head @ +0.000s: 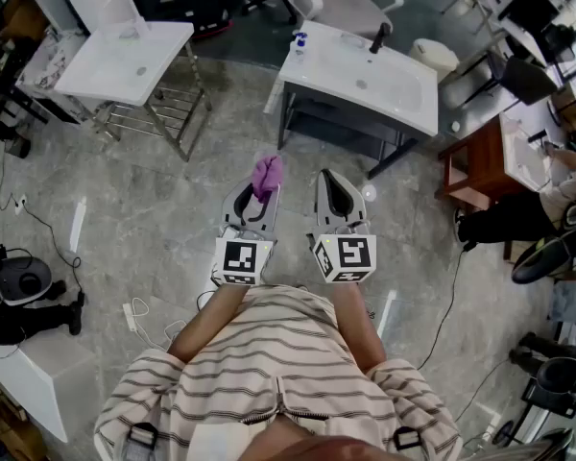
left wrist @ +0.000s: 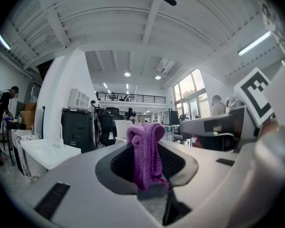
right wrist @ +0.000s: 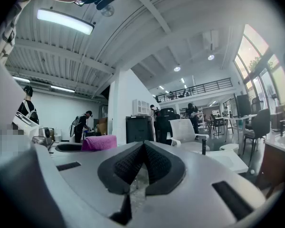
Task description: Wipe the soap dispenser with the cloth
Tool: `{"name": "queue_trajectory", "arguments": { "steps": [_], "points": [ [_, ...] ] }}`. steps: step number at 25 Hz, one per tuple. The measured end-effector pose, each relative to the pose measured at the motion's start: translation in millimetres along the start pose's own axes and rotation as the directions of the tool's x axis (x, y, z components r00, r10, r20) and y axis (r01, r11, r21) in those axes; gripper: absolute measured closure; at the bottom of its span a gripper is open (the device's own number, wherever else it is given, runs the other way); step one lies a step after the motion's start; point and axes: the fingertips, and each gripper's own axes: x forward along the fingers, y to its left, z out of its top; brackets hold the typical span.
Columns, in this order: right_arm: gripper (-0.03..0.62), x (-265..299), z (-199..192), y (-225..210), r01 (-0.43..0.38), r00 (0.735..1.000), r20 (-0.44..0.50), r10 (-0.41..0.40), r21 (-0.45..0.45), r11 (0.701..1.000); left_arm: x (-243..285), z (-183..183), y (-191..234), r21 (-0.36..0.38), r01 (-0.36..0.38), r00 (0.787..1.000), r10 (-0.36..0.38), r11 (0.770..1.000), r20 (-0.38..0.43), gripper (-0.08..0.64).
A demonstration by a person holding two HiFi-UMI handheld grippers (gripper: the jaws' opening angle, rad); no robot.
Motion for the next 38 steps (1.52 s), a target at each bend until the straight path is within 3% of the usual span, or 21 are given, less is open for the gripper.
{"name": "queue_trajectory", "arguments": {
  "steps": [11, 24, 30, 38],
  "points": [
    [0.591, -2.6, -3.3, -4.7, -0.045, 0.999, 0.029, 0.044, 0.044, 0.998, 3.0, -0.8, -5.4, -0.005, -0.016, 1.0, 0.016, 1.0, 0.016, 0.442],
    [0.583, 22.9, -3.1, 26.0, 0.021, 0.998, 0.055, -0.024, 0.055, 0.998, -10.4, -4.4, 39.1, -0.006, 0.037, 0.999, -0.037, 0.999, 0.039, 0.442],
    [0.583, 58.2, 5.8, 21.7, 0.016, 0.997, 0.07, -0.018, 0.024, 1.0, 19.9, -4.9, 62.1, -0.008, 0.042, 0.998, -0.042, 0.999, 0.037, 0.442],
    [0.583, 136.8, 10.4, -21.6, 0.037, 0.996, 0.08, -0.042, 0.053, 0.998, 102.1, 1.7, 91.5, 0.037, 0.08, 0.996, -0.081, 0.996, 0.026, 0.442]
  ]
}}
